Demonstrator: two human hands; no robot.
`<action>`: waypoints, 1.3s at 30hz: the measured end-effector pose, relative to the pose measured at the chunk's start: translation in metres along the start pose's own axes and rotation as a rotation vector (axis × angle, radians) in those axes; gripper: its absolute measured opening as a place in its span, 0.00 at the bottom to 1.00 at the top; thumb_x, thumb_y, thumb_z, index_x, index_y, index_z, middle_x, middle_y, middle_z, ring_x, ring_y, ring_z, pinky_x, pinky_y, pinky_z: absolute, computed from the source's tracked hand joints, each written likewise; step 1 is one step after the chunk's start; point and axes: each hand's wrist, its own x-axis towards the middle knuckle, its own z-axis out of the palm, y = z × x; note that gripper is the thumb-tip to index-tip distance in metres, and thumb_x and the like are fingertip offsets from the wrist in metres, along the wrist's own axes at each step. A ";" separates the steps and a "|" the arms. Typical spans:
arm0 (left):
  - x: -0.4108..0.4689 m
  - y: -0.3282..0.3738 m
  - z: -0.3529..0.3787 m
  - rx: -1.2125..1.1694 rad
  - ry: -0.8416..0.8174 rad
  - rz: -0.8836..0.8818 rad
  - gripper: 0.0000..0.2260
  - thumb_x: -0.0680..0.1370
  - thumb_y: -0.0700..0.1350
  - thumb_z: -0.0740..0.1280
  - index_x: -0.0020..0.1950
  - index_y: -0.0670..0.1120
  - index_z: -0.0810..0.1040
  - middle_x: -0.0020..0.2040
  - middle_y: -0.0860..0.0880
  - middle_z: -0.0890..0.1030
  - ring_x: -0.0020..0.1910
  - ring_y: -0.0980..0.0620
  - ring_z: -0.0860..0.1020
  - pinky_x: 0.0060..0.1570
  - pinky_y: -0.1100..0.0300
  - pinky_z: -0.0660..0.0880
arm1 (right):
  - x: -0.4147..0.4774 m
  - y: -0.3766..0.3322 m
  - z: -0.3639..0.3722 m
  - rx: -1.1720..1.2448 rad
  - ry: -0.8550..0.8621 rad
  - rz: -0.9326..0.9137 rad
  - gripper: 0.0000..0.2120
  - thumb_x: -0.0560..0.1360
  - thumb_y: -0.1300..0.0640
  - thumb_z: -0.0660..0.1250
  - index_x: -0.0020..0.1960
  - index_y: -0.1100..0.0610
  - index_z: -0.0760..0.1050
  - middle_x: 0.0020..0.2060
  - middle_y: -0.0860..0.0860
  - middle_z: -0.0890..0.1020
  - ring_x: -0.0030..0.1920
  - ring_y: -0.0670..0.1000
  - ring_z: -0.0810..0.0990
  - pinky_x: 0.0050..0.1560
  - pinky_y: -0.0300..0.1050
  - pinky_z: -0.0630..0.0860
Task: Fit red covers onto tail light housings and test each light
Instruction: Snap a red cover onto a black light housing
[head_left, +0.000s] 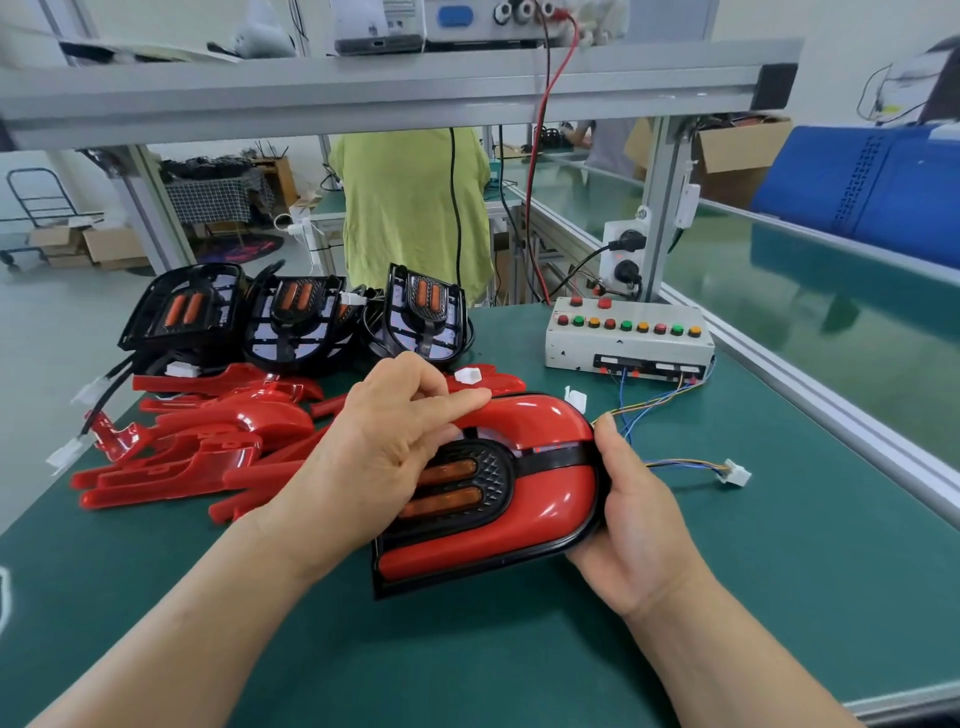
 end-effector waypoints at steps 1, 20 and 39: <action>0.000 -0.002 -0.001 -0.012 -0.002 0.000 0.20 0.77 0.35 0.68 0.67 0.50 0.78 0.49 0.49 0.72 0.51 0.48 0.73 0.55 0.60 0.72 | 0.000 0.000 0.000 0.004 0.000 0.000 0.29 0.75 0.40 0.59 0.63 0.61 0.79 0.58 0.60 0.83 0.59 0.59 0.83 0.55 0.56 0.81; -0.004 -0.005 -0.001 0.050 -0.022 0.051 0.23 0.75 0.30 0.69 0.68 0.47 0.78 0.49 0.48 0.72 0.51 0.46 0.73 0.52 0.50 0.75 | 0.001 0.001 0.002 -0.029 0.058 -0.024 0.25 0.81 0.42 0.57 0.61 0.61 0.80 0.56 0.60 0.84 0.55 0.58 0.84 0.51 0.53 0.83; -0.009 0.006 0.008 -0.009 0.067 -0.089 0.16 0.79 0.40 0.68 0.65 0.54 0.79 0.56 0.54 0.74 0.60 0.52 0.71 0.66 0.51 0.65 | 0.003 0.000 0.005 -0.141 0.036 -0.101 0.25 0.64 0.55 0.76 0.59 0.61 0.80 0.52 0.63 0.85 0.45 0.59 0.85 0.44 0.54 0.83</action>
